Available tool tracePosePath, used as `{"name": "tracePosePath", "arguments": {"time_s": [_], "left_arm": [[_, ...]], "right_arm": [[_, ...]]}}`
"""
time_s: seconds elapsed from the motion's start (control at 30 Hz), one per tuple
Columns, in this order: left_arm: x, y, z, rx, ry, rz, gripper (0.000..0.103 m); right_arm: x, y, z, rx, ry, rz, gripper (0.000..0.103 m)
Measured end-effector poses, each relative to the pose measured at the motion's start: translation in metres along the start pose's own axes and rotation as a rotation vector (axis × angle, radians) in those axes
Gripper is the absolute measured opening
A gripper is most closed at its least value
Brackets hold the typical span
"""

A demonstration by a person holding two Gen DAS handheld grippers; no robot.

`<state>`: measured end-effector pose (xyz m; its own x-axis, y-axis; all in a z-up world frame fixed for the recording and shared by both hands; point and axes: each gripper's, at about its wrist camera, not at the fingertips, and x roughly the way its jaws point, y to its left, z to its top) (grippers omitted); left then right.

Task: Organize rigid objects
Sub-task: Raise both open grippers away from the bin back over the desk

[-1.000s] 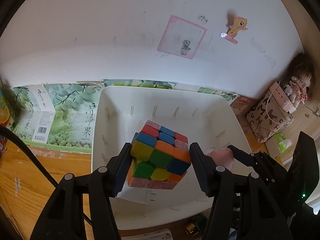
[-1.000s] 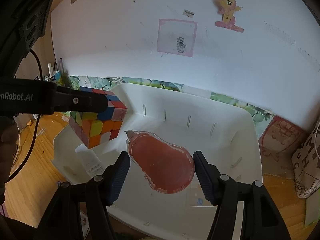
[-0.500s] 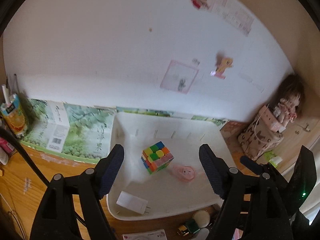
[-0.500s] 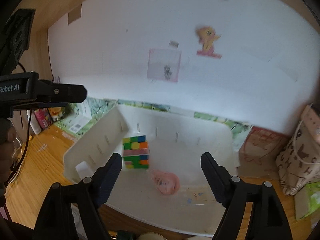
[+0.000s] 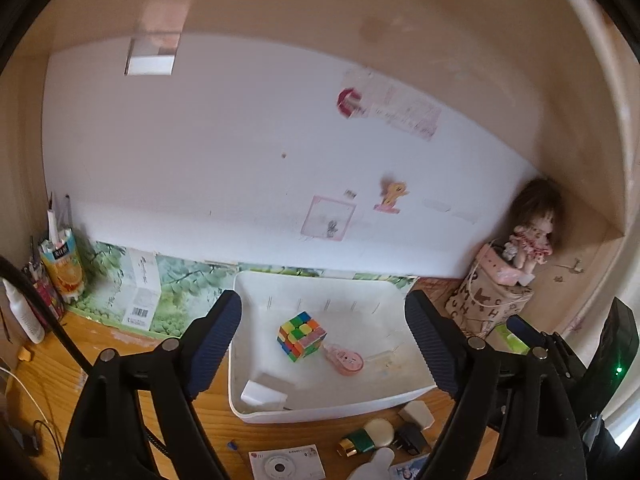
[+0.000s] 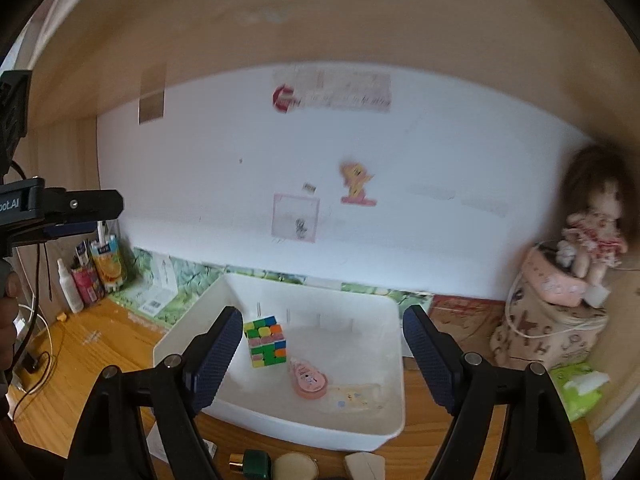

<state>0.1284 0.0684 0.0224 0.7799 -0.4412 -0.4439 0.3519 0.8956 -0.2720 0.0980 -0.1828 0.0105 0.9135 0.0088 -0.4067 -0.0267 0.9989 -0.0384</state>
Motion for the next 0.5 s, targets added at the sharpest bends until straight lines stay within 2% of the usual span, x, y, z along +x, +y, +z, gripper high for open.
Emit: {"name": "tracePosePath", "arguments": {"time_s": [0.33, 0.5], "left_arm": [[-0.039, -0.007, -0.025, 0.012, -0.019, -0.058, 0.087], [-0.043, -0.009, -0.04, -0.002, -0.002, -0.052, 0.088]], "right_arm": [[-0.068, -0.007, -0.026, 0.084, -0.103, -0.082, 0.085], [-0.091, -0.01, -0.045, 0.104, -0.116, -0.121, 0.085]]}}
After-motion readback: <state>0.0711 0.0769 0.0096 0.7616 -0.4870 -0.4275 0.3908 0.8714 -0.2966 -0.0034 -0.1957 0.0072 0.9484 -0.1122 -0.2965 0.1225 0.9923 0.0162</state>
